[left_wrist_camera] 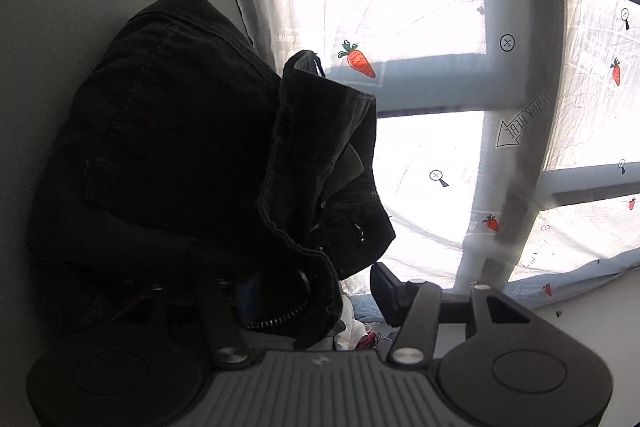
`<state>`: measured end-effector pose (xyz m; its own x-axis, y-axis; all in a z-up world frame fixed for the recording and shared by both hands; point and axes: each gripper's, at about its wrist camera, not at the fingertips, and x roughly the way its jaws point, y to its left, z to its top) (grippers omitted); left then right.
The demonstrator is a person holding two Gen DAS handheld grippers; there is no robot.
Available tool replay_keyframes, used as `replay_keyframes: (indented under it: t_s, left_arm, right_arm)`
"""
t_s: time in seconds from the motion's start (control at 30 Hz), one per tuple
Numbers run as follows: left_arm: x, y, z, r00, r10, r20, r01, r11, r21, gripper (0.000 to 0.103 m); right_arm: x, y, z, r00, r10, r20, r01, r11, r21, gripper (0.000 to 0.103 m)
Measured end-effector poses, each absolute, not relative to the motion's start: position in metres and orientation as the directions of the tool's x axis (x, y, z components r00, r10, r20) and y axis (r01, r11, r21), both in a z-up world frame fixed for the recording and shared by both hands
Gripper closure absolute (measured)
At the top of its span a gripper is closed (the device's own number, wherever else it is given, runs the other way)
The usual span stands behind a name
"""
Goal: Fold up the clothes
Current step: 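Fold the waistband over onto the pants legs with the left gripper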
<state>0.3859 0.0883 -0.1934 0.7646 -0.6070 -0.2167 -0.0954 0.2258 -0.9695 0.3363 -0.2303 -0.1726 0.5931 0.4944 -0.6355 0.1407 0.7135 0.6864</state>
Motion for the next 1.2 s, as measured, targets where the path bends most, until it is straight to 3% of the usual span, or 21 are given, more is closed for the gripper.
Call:
replay_keyframes:
  t_s: [0.17, 0.23, 0.37, 0.43, 0.53, 0.63, 0.77, 1.0, 1.07, 1.13, 1.2]
  left_arm:
    - [0.373, 0.103, -0.176, 0.787, -0.606, -0.114, 0.004, 0.190, -0.982, 0.035]
    - [0.366, 0.109, -0.165, 0.820, -0.550, -0.155, -0.002, 0.268, -0.963, 0.035]
    - [0.363, 0.126, -0.156, 0.866, -0.374, -0.333, -0.135, 0.464, -0.875, 0.035]
    - [0.370, 0.136, -0.161, 0.857, -0.218, -0.467, -0.268, 0.585, -0.765, 0.035]
    - [0.375, 0.126, -0.180, 0.765, -0.098, -0.636, -0.367, 0.745, -0.557, 0.035]
    - [0.384, 0.117, -0.203, 0.678, -0.046, -0.734, -0.399, 0.816, -0.420, 0.035]
    - [0.361, 0.113, -0.215, 0.656, -0.014, -0.754, -0.410, 0.833, -0.372, 0.034]
    - [0.356, 0.114, -0.213, 0.656, -0.020, -0.755, -0.399, 0.840, -0.369, 0.031]
    - [0.356, 0.114, -0.212, 0.655, -0.018, -0.755, -0.400, 0.840, -0.367, 0.030]
    - [0.357, 0.115, -0.212, 0.653, -0.015, -0.758, -0.406, 0.837, -0.366, 0.030]
    - [0.357, 0.115, -0.211, 0.651, -0.019, -0.758, -0.405, 0.837, -0.369, 0.028]
  right_arm:
    - [0.341, -0.219, -0.152, 0.620, 0.488, -0.614, 0.051, 0.755, 0.653, 0.036]
    - [0.343, -0.216, -0.147, 0.622, 0.509, -0.595, 0.025, 0.746, 0.665, 0.035]
    - [0.353, -0.208, -0.142, 0.613, 0.576, -0.541, -0.027, 0.700, 0.714, 0.028]
    - [0.358, -0.203, -0.139, 0.603, 0.607, -0.518, -0.066, 0.685, 0.726, 0.024]
    - [0.365, -0.188, -0.134, 0.571, 0.656, -0.494, -0.129, 0.666, 0.735, 0.022]
    - [0.370, -0.174, -0.132, 0.550, 0.684, -0.480, -0.161, 0.651, 0.742, 0.016]
    - [0.385, -0.158, -0.132, 0.537, 0.690, -0.485, -0.170, 0.652, 0.739, 0.013]
    - [0.420, -0.107, -0.137, 0.509, 0.592, -0.625, -0.241, 0.795, 0.556, 0.010]
    - [0.425, -0.094, -0.139, 0.511, 0.562, -0.650, -0.277, 0.824, 0.494, 0.025]
    - [0.426, -0.093, -0.140, 0.535, 0.509, -0.674, -0.262, 0.859, 0.440, 0.063]
    - [0.420, -0.107, -0.134, 0.559, 0.517, -0.648, -0.245, 0.850, 0.467, 0.075]
